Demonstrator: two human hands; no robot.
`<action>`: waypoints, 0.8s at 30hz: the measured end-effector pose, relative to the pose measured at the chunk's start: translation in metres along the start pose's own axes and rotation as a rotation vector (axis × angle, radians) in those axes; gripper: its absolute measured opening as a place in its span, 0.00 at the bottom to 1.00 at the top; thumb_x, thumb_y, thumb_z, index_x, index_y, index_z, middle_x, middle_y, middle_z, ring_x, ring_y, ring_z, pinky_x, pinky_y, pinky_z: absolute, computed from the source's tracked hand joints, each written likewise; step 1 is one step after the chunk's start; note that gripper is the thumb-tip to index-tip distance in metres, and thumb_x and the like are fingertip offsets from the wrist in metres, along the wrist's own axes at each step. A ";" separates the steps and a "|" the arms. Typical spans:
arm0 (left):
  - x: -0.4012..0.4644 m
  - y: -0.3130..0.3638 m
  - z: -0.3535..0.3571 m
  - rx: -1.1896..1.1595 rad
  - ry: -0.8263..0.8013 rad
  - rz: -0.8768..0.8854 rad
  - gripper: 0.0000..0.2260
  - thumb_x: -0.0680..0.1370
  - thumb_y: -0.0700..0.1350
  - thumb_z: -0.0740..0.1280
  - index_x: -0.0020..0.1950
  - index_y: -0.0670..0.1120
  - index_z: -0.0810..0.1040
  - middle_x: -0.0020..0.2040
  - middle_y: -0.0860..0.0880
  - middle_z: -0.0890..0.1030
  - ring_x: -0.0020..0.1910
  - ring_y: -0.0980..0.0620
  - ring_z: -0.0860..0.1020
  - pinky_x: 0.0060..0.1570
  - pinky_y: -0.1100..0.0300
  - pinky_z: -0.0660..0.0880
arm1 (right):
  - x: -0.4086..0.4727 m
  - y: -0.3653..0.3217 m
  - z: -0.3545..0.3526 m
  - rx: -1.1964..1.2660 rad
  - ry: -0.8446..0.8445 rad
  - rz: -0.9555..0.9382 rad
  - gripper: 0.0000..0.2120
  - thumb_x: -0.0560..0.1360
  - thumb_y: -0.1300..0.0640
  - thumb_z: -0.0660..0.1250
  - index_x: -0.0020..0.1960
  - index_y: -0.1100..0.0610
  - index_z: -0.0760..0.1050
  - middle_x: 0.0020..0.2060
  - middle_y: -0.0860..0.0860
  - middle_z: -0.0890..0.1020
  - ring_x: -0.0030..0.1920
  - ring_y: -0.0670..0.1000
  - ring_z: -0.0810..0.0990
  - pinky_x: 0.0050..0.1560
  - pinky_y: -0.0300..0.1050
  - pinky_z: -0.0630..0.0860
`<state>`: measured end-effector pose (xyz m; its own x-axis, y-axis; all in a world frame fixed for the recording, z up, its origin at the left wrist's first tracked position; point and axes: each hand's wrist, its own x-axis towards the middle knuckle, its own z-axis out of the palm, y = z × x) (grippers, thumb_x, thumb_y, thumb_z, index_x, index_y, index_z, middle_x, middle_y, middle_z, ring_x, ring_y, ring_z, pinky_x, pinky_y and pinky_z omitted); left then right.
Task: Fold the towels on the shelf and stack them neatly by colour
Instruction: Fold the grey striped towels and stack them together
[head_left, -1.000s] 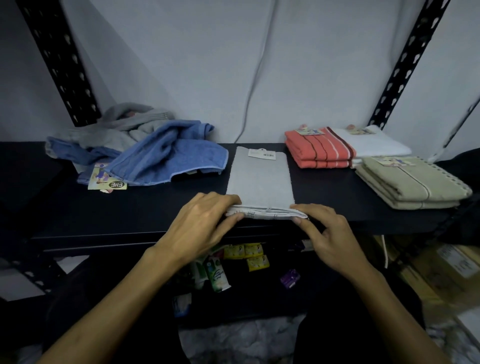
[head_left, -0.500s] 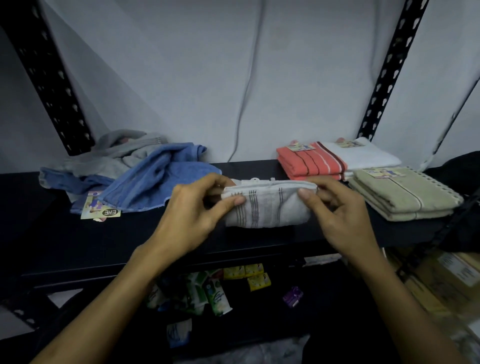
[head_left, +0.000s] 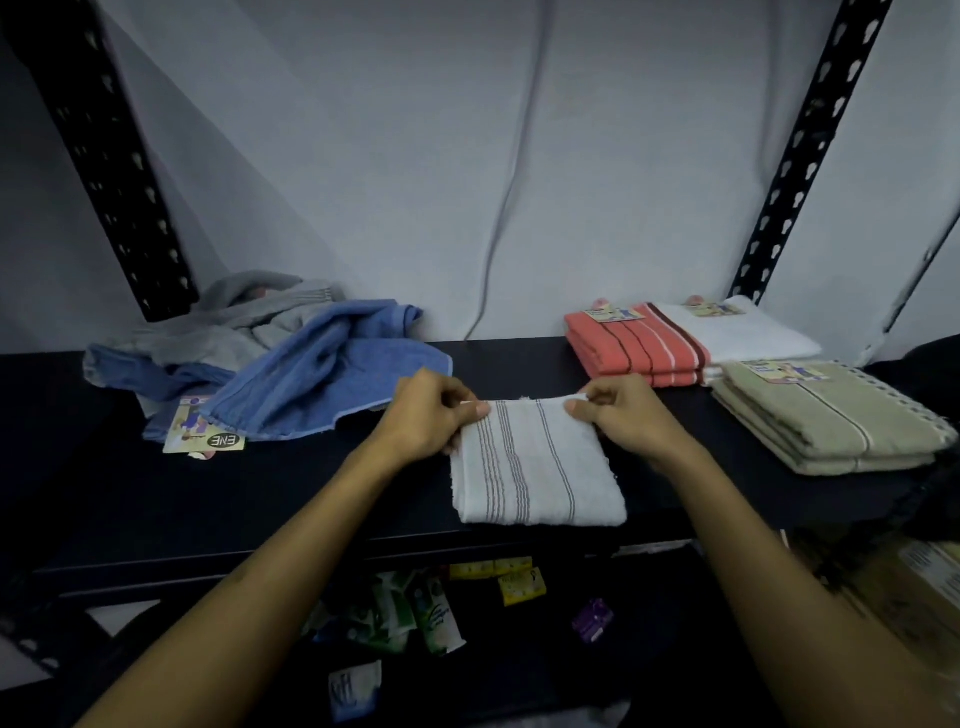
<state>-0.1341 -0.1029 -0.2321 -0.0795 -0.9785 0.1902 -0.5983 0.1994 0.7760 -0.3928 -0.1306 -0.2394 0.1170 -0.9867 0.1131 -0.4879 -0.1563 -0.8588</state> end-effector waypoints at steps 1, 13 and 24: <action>0.001 -0.004 0.004 0.010 0.013 -0.016 0.08 0.78 0.48 0.74 0.46 0.43 0.84 0.34 0.43 0.85 0.24 0.55 0.79 0.27 0.64 0.76 | 0.001 0.005 0.003 -0.014 0.028 -0.011 0.05 0.75 0.57 0.73 0.42 0.57 0.82 0.39 0.54 0.85 0.39 0.48 0.81 0.45 0.47 0.77; 0.000 -0.017 0.009 -0.055 0.119 -0.168 0.08 0.79 0.49 0.71 0.45 0.44 0.82 0.33 0.50 0.82 0.23 0.59 0.75 0.28 0.69 0.71 | 0.007 0.008 0.031 -0.241 0.161 -0.079 0.03 0.76 0.50 0.72 0.45 0.48 0.84 0.34 0.44 0.81 0.41 0.47 0.80 0.45 0.43 0.73; -0.011 -0.001 0.018 0.188 0.207 -0.125 0.11 0.81 0.50 0.69 0.54 0.43 0.84 0.38 0.51 0.80 0.39 0.59 0.76 0.34 0.75 0.67 | 0.003 0.005 0.031 -0.207 0.143 -0.090 0.07 0.74 0.52 0.72 0.52 0.45 0.82 0.35 0.45 0.78 0.42 0.46 0.78 0.53 0.52 0.79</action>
<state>-0.1467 -0.0930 -0.2457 0.1564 -0.9598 0.2332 -0.7319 0.0459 0.6798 -0.3680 -0.1328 -0.2584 0.0517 -0.9626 0.2659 -0.6492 -0.2347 -0.7235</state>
